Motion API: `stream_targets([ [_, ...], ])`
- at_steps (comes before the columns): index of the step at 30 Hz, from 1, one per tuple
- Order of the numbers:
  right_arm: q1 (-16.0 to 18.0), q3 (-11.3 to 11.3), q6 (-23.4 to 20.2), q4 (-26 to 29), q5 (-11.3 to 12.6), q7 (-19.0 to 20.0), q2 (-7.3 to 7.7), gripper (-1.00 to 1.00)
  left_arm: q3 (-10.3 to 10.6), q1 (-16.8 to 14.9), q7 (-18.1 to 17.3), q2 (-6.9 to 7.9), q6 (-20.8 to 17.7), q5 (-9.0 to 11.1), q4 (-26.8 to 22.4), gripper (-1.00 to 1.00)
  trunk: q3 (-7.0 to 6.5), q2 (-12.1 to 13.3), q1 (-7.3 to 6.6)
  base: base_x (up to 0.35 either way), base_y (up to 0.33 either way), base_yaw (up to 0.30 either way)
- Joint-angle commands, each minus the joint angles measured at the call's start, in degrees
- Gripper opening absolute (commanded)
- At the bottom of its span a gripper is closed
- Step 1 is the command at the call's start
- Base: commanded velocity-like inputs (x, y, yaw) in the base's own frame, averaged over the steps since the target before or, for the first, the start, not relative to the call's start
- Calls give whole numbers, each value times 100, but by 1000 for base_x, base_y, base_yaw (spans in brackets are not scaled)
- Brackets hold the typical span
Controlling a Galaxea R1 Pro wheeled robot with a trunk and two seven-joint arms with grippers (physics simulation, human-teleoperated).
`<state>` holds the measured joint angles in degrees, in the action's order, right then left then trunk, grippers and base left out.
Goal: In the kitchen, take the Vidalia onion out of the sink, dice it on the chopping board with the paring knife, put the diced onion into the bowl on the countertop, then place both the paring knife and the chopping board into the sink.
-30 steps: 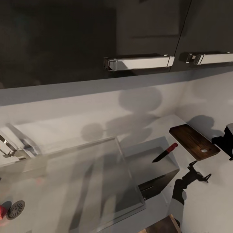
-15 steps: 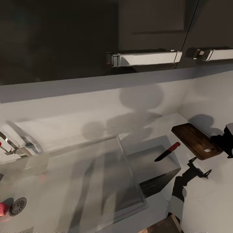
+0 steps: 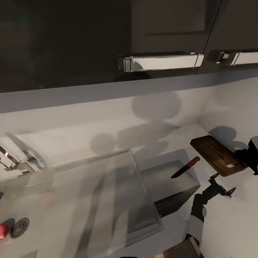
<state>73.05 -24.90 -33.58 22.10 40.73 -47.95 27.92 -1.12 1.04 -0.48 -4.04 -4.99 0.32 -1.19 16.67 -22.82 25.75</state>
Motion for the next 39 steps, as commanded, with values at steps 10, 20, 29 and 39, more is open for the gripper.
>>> stream_targets([
  [10,6,-6,113,5,32,-56,10,100,-11,2,-5,0,-28,3,-13,100,13,-9,3,0,0,0],
  [20,4,-6,114,5,32,-56,10,100,-11,2,-5,0,-28,3,-13,100,80,-9,3,0,0,0],
  [29,5,-6,115,5,32,-56,21,100,-11,2,-5,0,-28,3,-13,100,145,-9,3,0,0,0],
  [39,6,-6,122,5,32,-56,37,100,-11,2,-5,0,-28,3,-13,100,220,-9,3,0,0,0],
])
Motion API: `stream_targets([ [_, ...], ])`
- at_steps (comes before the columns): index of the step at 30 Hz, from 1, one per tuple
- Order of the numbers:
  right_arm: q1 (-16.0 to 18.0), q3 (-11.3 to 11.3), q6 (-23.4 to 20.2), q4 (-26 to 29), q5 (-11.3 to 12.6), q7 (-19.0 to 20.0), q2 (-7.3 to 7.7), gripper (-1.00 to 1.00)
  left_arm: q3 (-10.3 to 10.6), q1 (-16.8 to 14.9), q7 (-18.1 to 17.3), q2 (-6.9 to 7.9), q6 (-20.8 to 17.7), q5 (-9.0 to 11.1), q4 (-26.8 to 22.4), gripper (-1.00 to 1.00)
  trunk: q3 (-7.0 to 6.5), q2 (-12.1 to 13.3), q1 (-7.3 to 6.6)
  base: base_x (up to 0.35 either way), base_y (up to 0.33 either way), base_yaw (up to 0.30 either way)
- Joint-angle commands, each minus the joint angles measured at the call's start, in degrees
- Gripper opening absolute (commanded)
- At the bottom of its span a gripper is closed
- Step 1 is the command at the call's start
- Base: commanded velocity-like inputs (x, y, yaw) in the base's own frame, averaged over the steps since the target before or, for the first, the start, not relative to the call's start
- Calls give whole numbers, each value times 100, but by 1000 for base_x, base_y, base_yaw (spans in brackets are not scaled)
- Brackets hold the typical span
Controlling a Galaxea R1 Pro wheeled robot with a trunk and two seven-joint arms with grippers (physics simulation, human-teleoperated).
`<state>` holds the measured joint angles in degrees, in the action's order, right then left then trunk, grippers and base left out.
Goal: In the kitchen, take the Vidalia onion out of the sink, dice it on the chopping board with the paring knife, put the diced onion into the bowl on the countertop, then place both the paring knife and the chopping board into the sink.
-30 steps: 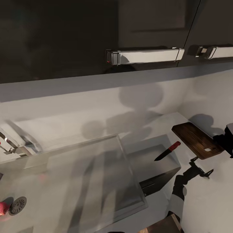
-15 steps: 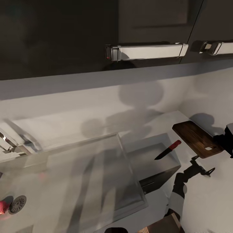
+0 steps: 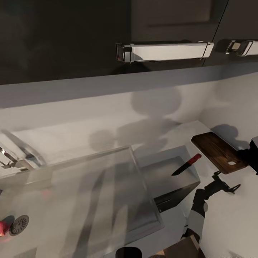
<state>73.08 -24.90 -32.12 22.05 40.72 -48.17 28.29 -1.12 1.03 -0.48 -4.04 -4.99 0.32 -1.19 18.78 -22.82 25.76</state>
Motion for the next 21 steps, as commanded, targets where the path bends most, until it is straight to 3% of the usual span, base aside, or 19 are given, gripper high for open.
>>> stream_targets([
  [1,2,-6,-24,9,33,-34,1,100,-11,2,-5,0,-28,3,-13,100,17,-10,3,0,0,0],
  [21,0,-6,-23,6,33,-34,1,100,-11,2,-5,0,-28,3,-13,100,188,-10,3,0,0,0],
])
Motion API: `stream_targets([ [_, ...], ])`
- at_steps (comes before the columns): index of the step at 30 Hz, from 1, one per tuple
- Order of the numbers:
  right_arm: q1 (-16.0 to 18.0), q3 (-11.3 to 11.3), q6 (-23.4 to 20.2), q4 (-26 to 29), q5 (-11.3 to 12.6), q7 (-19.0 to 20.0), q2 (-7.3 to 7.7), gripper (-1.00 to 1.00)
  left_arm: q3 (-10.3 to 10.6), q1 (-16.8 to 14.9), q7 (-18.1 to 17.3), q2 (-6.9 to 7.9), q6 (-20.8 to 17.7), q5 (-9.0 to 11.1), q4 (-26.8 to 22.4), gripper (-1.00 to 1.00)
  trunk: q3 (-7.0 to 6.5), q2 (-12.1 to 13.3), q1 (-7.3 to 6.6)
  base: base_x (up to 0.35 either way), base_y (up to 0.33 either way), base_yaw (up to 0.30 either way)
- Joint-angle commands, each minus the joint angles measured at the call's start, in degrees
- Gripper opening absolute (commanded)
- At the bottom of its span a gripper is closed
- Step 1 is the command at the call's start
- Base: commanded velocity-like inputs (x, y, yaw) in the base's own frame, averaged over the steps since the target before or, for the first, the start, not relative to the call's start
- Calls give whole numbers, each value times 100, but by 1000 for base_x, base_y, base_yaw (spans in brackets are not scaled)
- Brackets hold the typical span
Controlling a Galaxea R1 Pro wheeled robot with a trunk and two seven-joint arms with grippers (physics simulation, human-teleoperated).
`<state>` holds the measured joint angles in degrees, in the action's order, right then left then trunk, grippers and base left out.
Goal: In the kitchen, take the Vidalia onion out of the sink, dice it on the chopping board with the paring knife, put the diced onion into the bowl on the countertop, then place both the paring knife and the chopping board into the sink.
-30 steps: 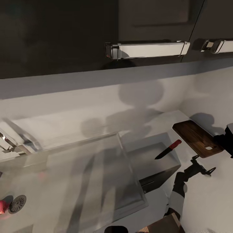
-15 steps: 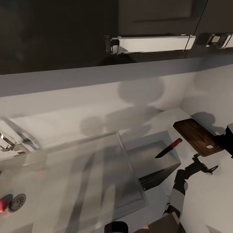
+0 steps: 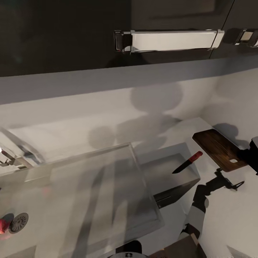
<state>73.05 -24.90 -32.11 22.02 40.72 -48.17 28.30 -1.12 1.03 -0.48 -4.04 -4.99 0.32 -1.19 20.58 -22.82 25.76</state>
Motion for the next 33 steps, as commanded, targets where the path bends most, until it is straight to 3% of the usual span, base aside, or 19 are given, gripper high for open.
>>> stream_targets([
  [1,2,-6,-24,10,32,-34,0,100,-11,2,-5,0,-28,3,-13,100,17,-9,3,0,0,0],
  [16,4,-6,-24,8,32,-34,0,100,-11,2,-5,-9,-28,3,-13,100,140,-9,3,0,0,0],
  [33,1,-6,-23,5,32,-34,-8,100,-11,2,-5,-9,-28,3,-13,100,150,-9,3,0,0,0],
])
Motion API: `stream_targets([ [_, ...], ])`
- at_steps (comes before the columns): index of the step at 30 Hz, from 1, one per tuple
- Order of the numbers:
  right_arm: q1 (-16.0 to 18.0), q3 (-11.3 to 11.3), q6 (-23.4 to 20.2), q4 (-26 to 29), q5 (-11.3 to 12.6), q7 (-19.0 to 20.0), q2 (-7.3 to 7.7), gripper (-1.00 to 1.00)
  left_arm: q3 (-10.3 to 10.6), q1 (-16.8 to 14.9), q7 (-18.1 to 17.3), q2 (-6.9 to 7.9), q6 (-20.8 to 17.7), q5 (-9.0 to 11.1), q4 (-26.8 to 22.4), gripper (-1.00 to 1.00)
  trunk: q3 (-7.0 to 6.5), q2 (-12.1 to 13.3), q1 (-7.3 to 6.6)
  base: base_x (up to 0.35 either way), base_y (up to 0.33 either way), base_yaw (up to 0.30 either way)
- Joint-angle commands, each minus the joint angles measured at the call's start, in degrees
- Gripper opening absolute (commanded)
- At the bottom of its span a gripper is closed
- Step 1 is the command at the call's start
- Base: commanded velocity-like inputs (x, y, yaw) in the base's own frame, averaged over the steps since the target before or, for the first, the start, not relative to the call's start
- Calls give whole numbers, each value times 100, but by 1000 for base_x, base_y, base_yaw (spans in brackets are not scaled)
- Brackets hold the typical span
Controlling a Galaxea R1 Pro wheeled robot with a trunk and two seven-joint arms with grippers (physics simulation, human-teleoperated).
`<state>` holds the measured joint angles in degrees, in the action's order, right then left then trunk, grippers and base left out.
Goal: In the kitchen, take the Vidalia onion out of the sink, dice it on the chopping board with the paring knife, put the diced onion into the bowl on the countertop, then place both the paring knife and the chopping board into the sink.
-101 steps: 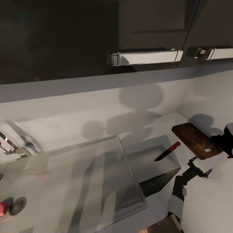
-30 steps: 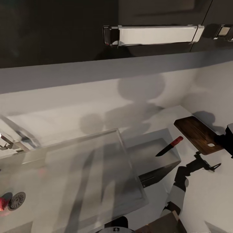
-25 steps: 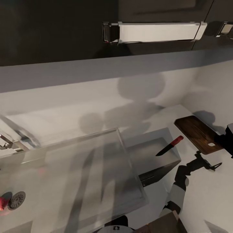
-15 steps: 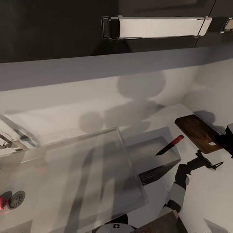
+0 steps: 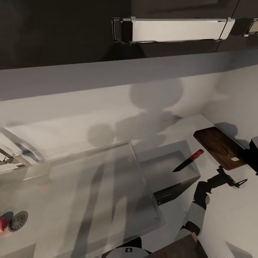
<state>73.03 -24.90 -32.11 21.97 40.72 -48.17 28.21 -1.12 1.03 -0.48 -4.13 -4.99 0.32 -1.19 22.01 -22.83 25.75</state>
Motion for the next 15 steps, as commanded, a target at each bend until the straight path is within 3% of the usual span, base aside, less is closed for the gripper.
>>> stream_targets([
  [1,2,-7,-23,9,33,-34,0,100,-11,2,-5,0,-28,3,-13,100,8,-9,3,0,0,0],
  [15,1,-7,-19,0,33,-34,0,100,-11,2,-5,0,-28,3,-13,100,71,-9,3,0,0,30],
])
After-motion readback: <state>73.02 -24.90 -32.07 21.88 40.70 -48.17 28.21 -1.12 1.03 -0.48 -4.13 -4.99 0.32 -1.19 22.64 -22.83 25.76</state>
